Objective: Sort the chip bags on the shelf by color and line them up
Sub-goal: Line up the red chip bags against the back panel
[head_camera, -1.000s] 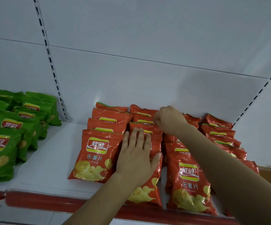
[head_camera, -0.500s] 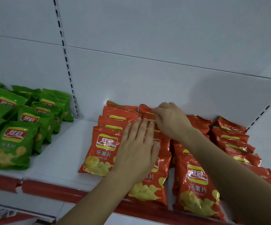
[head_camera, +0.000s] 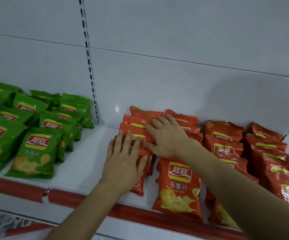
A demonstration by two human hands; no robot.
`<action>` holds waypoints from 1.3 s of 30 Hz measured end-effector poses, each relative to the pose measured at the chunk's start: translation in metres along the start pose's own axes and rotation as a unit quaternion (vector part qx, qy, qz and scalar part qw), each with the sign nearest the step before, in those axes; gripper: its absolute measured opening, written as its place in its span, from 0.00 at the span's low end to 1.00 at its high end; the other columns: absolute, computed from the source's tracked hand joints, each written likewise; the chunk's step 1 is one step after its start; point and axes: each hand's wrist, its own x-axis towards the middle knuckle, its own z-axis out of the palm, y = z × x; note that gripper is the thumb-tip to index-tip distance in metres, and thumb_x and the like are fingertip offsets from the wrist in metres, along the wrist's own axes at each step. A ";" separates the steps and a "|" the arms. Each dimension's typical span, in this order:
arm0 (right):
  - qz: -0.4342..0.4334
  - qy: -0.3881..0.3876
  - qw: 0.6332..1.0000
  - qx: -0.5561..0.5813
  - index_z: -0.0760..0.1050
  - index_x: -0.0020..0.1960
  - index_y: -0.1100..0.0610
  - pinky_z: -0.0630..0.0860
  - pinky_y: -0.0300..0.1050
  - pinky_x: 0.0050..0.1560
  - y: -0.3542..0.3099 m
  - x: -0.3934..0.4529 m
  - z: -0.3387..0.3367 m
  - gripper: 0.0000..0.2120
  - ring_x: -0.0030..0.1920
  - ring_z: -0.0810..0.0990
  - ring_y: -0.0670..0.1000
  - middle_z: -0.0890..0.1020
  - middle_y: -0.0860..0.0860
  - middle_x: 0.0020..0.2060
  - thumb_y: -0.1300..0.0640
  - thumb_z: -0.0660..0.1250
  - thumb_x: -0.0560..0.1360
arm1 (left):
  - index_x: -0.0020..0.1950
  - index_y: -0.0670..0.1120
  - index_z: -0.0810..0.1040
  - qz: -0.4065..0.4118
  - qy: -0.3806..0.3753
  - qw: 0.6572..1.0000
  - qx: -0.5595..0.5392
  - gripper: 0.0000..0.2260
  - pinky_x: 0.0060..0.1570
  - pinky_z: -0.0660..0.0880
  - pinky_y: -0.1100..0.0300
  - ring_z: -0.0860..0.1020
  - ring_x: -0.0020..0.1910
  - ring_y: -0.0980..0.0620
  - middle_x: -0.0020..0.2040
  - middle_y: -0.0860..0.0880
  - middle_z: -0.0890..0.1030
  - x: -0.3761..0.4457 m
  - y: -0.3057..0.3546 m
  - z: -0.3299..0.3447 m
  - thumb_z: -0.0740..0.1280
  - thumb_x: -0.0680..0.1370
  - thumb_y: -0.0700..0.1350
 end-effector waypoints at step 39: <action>0.217 0.001 0.965 0.145 0.79 0.65 0.51 0.78 0.58 0.63 0.008 0.043 -0.037 0.27 0.61 0.78 0.57 0.81 0.52 0.57 0.31 0.68 0.77 | 0.85 0.50 0.51 -0.014 -0.084 0.980 -0.180 0.40 0.75 0.67 0.50 0.55 0.83 0.46 0.85 0.48 0.35 0.023 -0.029 -0.023 0.57 0.81 0.70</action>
